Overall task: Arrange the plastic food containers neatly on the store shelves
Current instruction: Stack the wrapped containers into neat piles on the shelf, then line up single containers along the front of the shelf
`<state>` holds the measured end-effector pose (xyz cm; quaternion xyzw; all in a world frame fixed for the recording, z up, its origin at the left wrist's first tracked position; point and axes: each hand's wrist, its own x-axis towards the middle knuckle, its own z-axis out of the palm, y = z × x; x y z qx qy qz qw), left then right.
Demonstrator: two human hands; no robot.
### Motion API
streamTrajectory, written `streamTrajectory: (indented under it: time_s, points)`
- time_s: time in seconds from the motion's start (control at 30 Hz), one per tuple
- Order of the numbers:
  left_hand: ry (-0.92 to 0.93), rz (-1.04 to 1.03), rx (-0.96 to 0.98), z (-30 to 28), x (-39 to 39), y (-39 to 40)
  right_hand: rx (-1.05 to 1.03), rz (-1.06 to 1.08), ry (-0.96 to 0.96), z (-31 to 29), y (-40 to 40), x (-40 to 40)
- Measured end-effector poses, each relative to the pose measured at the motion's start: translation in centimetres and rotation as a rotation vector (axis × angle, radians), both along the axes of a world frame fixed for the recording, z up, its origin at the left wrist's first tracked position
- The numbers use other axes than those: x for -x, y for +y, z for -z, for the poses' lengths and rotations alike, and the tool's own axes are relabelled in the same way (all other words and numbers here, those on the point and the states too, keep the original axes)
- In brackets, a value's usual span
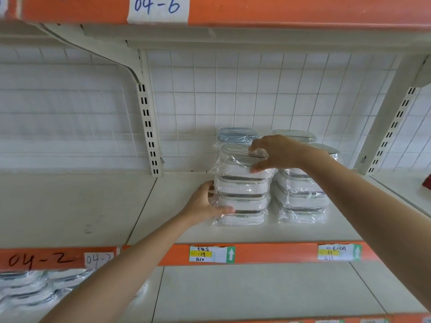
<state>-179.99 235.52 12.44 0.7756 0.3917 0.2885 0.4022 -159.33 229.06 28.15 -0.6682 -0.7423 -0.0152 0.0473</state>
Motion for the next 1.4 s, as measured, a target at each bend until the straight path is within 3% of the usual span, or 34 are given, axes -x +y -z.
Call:
streamTrajectory:
  time_s: [0.23,0.53,0.8,0.97,1.13,1.4]
  points:
    - [-0.167,0.009,-0.012,-2.8,-0.6,0.0,0.011,-0.001,0.008,-0.1,0.0,0.1]
    - [-0.168,-0.037,-0.071,-2.8,-0.7,0.6,0.047,-0.037,0.089,-0.6,-0.2,-0.1]
    - [-0.088,-0.065,-0.061,-4.0,-0.6,0.1,0.024,-0.031,-0.001,-0.6,-0.7,0.3]
    - [-0.125,-0.046,-0.18,-6.0,-0.2,-1.0,-0.025,-0.075,-0.039,-0.6,-1.1,1.2]
    - [0.027,-0.031,-0.329,-6.8,1.0,-1.6,-0.117,-0.14,-0.122,0.0,-1.3,3.2]
    - [0.401,-0.045,-0.791,-6.6,6.1,-3.4,-0.255,-0.152,-0.325,0.7,-3.6,7.9]
